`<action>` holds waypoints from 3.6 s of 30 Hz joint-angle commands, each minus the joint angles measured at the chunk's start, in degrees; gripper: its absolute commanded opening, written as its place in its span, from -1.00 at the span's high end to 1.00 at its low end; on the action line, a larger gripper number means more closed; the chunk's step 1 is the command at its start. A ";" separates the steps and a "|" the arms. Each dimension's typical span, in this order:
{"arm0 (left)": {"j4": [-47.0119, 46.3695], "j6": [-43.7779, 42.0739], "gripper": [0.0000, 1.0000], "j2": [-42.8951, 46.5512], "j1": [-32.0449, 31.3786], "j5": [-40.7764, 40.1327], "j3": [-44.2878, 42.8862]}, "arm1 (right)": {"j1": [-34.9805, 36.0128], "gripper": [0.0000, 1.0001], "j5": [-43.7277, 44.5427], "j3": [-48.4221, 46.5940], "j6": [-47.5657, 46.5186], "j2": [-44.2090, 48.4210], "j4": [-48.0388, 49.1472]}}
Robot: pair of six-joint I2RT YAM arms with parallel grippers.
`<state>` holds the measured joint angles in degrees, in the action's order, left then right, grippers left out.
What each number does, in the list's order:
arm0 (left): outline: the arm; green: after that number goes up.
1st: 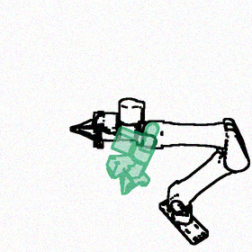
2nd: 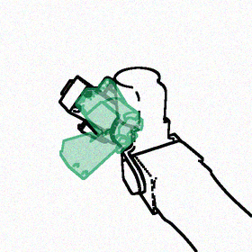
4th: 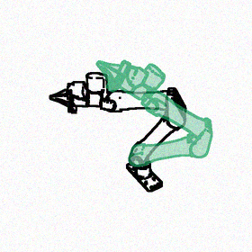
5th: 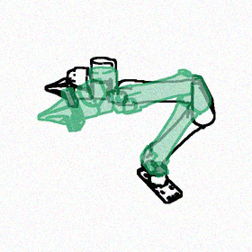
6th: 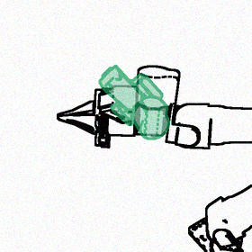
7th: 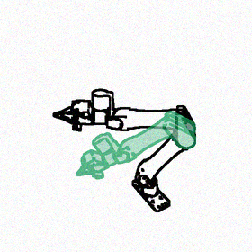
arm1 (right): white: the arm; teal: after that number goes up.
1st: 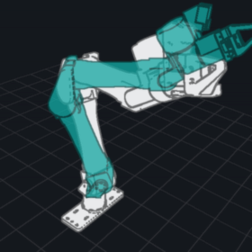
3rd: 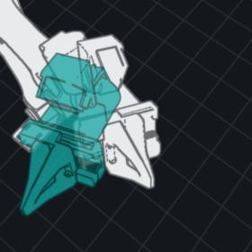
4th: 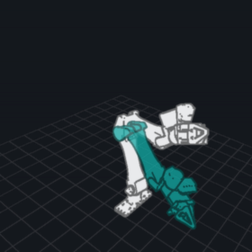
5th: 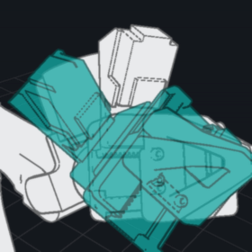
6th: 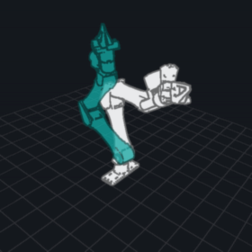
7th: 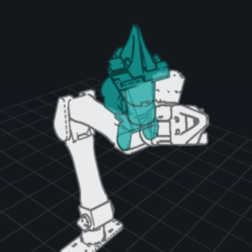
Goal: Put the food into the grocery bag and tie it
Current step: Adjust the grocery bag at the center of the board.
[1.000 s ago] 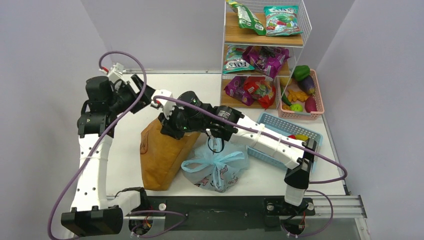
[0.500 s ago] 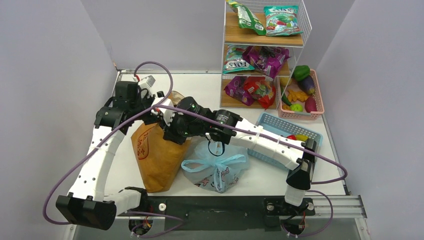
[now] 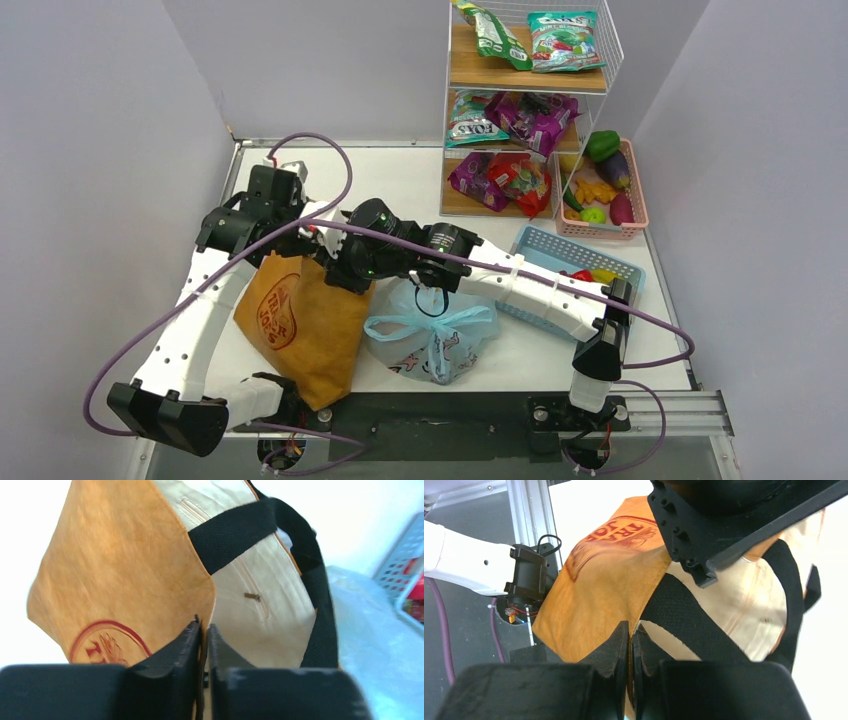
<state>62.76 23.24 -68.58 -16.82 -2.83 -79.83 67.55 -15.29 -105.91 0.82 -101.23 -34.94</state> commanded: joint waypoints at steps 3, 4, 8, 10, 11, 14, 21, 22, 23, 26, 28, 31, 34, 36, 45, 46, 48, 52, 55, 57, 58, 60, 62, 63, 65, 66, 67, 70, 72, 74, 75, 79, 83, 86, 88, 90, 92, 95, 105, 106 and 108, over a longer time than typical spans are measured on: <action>3.89 -1.74 1.00 0.00 -0.21 -6.69 -2.11 | 0.51 1.00 0.79 -0.36 -0.11 2.82 0.68; 3.71 -1.68 1.00 0.43 -0.22 -5.86 -2.55 | 0.60 1.00 0.90 -0.35 -0.09 2.84 0.67; 2.78 -0.74 1.00 1.78 -0.17 -2.72 -5.03 | 0.78 0.87 1.93 -0.34 0.40 2.95 0.30; 2.77 -0.61 1.00 2.28 -0.22 -2.04 -6.78 | -0.34 0.36 3.56 -2.01 2.66 2.97 -0.22; 2.69 -0.87 1.00 2.63 -0.23 -1.93 -7.33 | -1.29 0.01 2.80 -2.85 3.78 2.88 -0.44; 1.86 -2.15 1.00 3.93 -0.36 -0.94 -8.98 | -8.73 -0.38 -3.61 -7.22 11.77 2.60 -0.33; -4.50 -7.95 1.00 8.89 -0.88 5.07 -8.00 | -20.71 -0.68 -3.45 -7.02 22.82 5.14 2.00; -5.59 -9.18 1.00 9.60 -0.92 5.97 -7.59 | -21.89 -0.68 -2.62 -6.19 24.14 5.33 2.21; -8.48 -9.62 1.00 11.45 -0.93 7.35 -6.56 | -24.58 -0.68 -2.50 -4.29 27.15 5.69 2.89; -18.45 -11.79 1.00 17.63 -0.93 9.52 -3.06 | -29.63 -0.63 -3.69 1.15 34.32 6.30 4.64; -23.85 -12.54 1.00 20.89 -0.93 9.94 0.17 | -31.81 -0.61 -4.91 5.69 38.05 7.62 6.28; -28.76 -13.33 1.00 23.40 -0.93 10.06 4.64 | -32.38 -0.61 -6.97 12.55 37.80 9.65 9.04; -34.47 -13.05 1.00 25.65 -0.93 9.20 10.22 | -32.29 -0.61 -11.08 17.63 37.10 12.21 12.58; -37.22 -12.45 1.00 26.56 -0.89 8.67 13.39 | -32.29 -0.60 -12.10 20.70 36.53 13.51 13.40; -43.64 -9.77 1.00 28.63 -0.85 6.94 20.18 | -32.30 -0.61 -14.23 24.84 32.80 15.29 14.38; -43.30 -9.69 1.00 28.27 -0.85 6.47 19.79 | -32.30 -0.61 -14.28 25.11 31.98 15.45 14.37; -42.37 -9.59 1.00 27.57 -0.89 5.40 18.70 | -32.29 -0.61 -14.66 25.24 30.82 15.74 14.37; -44.72 -8.32 1.00 27.89 -0.85 5.30 18.37 | -31.24 -0.62 -17.05 25.24 28.35 16.54 15.40; -47.67 -6.54 1.00 26.99 -0.54 6.61 16.62 | -29.10 -0.67 -16.94 25.05 24.75 16.11 15.08; -47.43 -5.68 1.00 25.19 -0.36 7.21 13.76 | -28.07 -0.68 -16.47 25.07 23.22 15.39 14.30; -47.27 -5.03 1.00 24.65 -0.33 7.26 12.69 | -27.77 -0.68 -16.37 25.25 22.89 15.11 14.13; -46.98 -4.25 1.00 22.97 -0.32 7.73 9.77 | -26.98 -0.68 -15.84 25.46 21.82 14.45 13.97; -47.09 -3.71 1.00 21.75 -0.32 8.69 7.65 | -26.46 -0.68 -15.19 25.42 20.70 13.69 13.98; -47.18 -3.50 1.00 21.19 -0.32 9.35 6.53 | -26.23 -0.68 -14.85 25.16 20.27 12.92 14.01; -47.43 -2.95 1.00 20.70 -0.24 10.14 5.43 | -26.15 -0.68 -14.57 24.69 19.89 11.54 14.02; -47.68 -2.68 1.00 20.61 -0.23 10.48 5.16 | -26.09 -0.68 -13.86 24.52 19.78 10.69 14.02; -47.79 -2.59 1.00 20.65 -0.23 10.61 5.10 | -26.08 -0.68 -13.22 24.28 19.72 10.35 13.76; -48.29 -2.51 1.00 21.08 -0.12 10.78 4.87 | -26.10 -0.67 -8.74 24.48 19.56 9.46 13.63; -49.03 -2.32 1.00 21.25 0.05 11.20 4.68 | -26.32 -0.59 -6.13 24.64 20.39 8.77 13.63; -49.86 -1.95 1.00 21.15 0.23 11.71 4.16 | -26.65 -0.37 -5.54 25.06 21.19 7.93 13.80; -50.07 -1.73 1.00 21.13 0.32 11.84 3.98 | -26.62 -0.10 -5.50 25.23 21.35 7.69 13.86; -50.27 -1.71 1.00 21.35 0.42 11.62 3.81 | -26.46 0.67 -7.19 25.97 22.33 7.01 14.62; -47.64 -2.28 1.00 23.10 0.54 8.69 7.21 | -25.83 1.00 -6.37 23.37 22.07 8.16 13.22; -45.91 -2.09 1.00 25.99 0.62 4.95 10.28 | -25.30 1.00 -5.30 18.84 21.73 9.22 10.19; -43.33 -2.02 0.86 27.42 0.64 1.11 12.01 | -24.77 1.00 -4.64 16.01 21.75 9.57 8.39; -39.98 -2.11 0.31 27.97 0.65 -2.14 12.63 | -24.11 1.00 -3.75 13.53 22.24 9.53 6.77; -35.66 -2.27 -0.32 27.64 0.65 -4.04 11.43 | -23.57 1.00 -3.31 11.55 23.43 9.17 5.45; -25.29 -2.17 -0.47 23.99 0.65 -6.21 4.68 | -23.14 1.00 -3.15 9.17 26.92 8.31 4.66; -9.21 3.34 -0.50 15.02 -0.74 8.14 -7.78 | -22.51 1.00 -2.15 -2.71 37.97 2.22 1.22; -11.27 5.22 -0.51 16.19 -1.06 10.16 -6.25 | -22.05 1.00 -1.44 -5.36 37.93 1.62 0.63; -14.19 7.61 -0.51 17.88 -1.79 12.29 -4.59 | -21.10 1.00 -0.04 -9.62 36.95 0.70 -1.63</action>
<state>50.11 24.97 -53.78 -17.28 0.99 -86.43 44.93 -18.09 -106.61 35.79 -100.38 -35.33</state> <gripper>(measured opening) 0.751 0.022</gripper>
